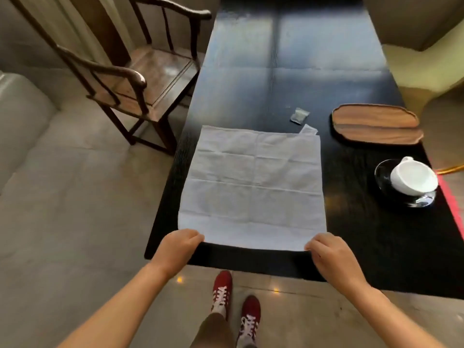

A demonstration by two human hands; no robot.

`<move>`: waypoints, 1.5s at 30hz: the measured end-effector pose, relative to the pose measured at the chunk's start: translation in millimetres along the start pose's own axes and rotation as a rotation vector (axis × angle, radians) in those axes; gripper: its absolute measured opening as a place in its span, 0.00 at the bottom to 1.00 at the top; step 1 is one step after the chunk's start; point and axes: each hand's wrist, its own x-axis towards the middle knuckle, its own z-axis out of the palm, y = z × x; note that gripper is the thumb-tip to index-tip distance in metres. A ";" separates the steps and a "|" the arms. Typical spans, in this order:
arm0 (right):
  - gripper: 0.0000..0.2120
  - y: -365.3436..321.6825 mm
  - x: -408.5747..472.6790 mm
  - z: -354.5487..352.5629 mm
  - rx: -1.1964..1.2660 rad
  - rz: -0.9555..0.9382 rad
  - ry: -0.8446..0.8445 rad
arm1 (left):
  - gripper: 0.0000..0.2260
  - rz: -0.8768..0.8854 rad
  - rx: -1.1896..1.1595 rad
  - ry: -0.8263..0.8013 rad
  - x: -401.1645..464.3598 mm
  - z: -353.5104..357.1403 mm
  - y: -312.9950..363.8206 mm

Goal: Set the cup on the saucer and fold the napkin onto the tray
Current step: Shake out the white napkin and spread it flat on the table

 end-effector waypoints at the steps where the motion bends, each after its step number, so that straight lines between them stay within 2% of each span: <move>1: 0.09 1.3 -6.8 12.9 0.015 0.028 -0.017 | 0.12 -0.010 -0.010 -0.009 -4.3 9.4 1.7; 9: 0.09 11.8 -31.7 56.7 0.005 0.064 -0.030 | 0.09 -0.070 -0.050 0.147 -23.7 41.6 -23.6; 15: 0.08 11.7 -39.4 60.6 -0.040 -0.004 0.024 | 0.06 0.033 -0.048 0.181 -35.9 43.2 -35.6; 19: 0.05 12.9 -53.2 64.0 -0.023 -0.044 0.057 | 0.11 0.075 -0.032 0.209 -48.9 43.4 -39.9; 25: 0.10 15.0 -63.4 60.5 0.007 -0.064 0.095 | 0.06 0.184 0.009 0.248 -54.3 34.7 -35.7; 27: 0.09 14.7 -63.5 58.1 0.007 -0.041 0.117 | 0.06 0.181 0.012 0.271 -57.7 30.2 -36.2; 30: 0.08 15.8 -62.8 57.0 0.000 -0.002 0.134 | 0.06 0.160 0.018 0.249 -65.2 30.1 -40.8; 36: 0.08 16.8 -70.9 65.2 -0.009 -0.049 0.077 | 0.08 0.054 0.019 0.250 -77.0 50.3 -45.3; 40: 0.12 16.6 -78.7 67.0 0.010 -0.046 0.068 | 0.09 -0.067 -0.014 0.258 -85.4 63.2 -36.4; 43: 0.11 8.9 -75.6 59.5 0.022 0.008 0.086 | 0.16 -0.211 -0.121 0.267 -84.0 57.8 -17.4; 45: 0.16 -6.6 -60.5 58.3 0.035 0.066 0.133 | 0.22 -0.251 -0.182 0.288 -61.6 52.9 11.6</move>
